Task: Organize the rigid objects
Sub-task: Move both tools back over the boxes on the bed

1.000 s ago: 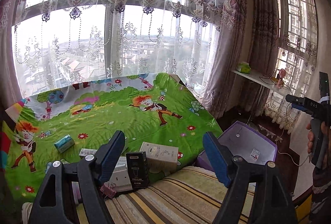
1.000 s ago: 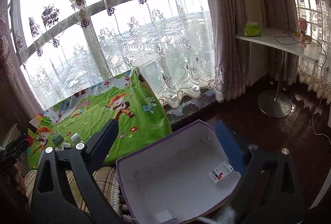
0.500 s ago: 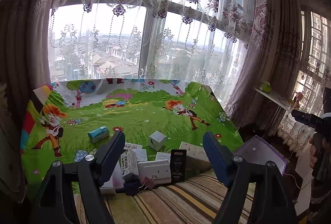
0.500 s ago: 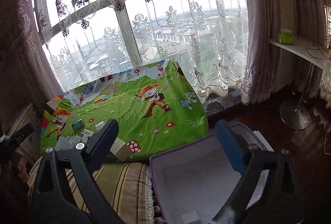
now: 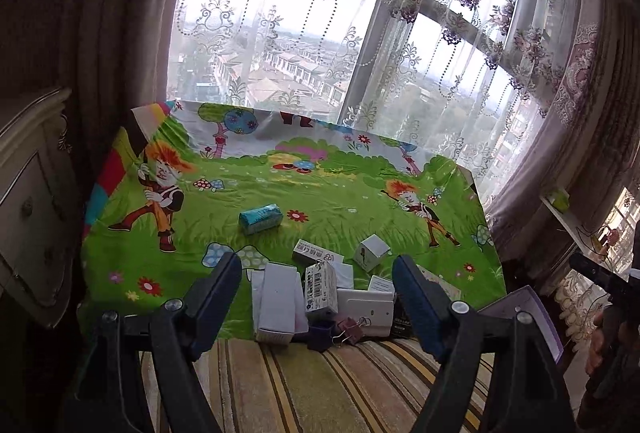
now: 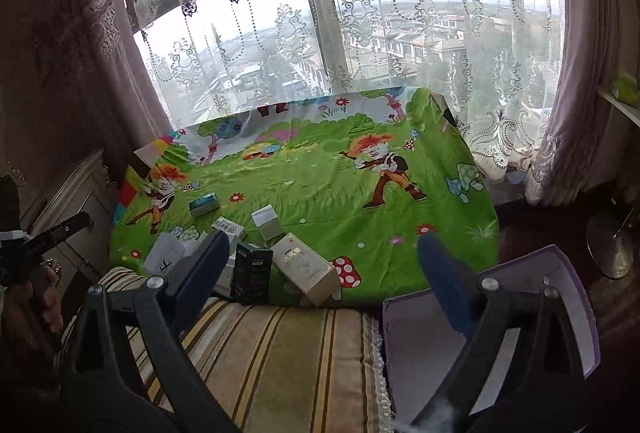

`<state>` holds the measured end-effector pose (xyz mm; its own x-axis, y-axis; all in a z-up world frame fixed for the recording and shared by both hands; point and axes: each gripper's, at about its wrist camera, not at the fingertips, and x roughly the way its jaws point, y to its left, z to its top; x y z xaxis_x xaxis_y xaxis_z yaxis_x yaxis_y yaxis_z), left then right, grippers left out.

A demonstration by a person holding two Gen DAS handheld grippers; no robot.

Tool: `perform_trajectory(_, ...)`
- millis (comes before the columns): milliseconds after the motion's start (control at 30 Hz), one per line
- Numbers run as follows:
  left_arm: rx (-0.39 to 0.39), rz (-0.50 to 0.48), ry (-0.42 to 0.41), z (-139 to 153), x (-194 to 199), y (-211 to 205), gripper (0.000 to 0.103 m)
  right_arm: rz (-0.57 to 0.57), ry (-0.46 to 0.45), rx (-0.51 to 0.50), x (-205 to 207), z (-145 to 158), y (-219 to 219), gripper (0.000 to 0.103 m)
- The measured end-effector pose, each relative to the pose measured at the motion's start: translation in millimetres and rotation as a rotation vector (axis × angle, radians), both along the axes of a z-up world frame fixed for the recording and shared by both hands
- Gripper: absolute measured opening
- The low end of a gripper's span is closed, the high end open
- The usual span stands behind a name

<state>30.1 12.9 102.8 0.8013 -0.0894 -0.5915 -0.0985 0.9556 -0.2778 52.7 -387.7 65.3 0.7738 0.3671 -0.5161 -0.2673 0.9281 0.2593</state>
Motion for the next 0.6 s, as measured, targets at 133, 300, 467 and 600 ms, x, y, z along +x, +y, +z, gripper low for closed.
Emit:
perform_trajectory(133,-0.081,0.025,0.124,-27,20,14,0.078,0.08,0.077,-0.015,17,-18,32,0.096)
perform_trajectory(300,-0.132,0.045,0.246,-59,43,20,0.078,0.186,0.217,0.011,40,-48,72,0.096)
perform_trajectory(467,-0.071,0.056,0.332,-82,63,15,0.078,0.234,0.334,0.013,59,-77,100,0.096)
perform_trajectory(600,-0.041,0.043,0.401,-97,75,13,0.075,0.244,0.422,0.05,73,-95,106,0.096)
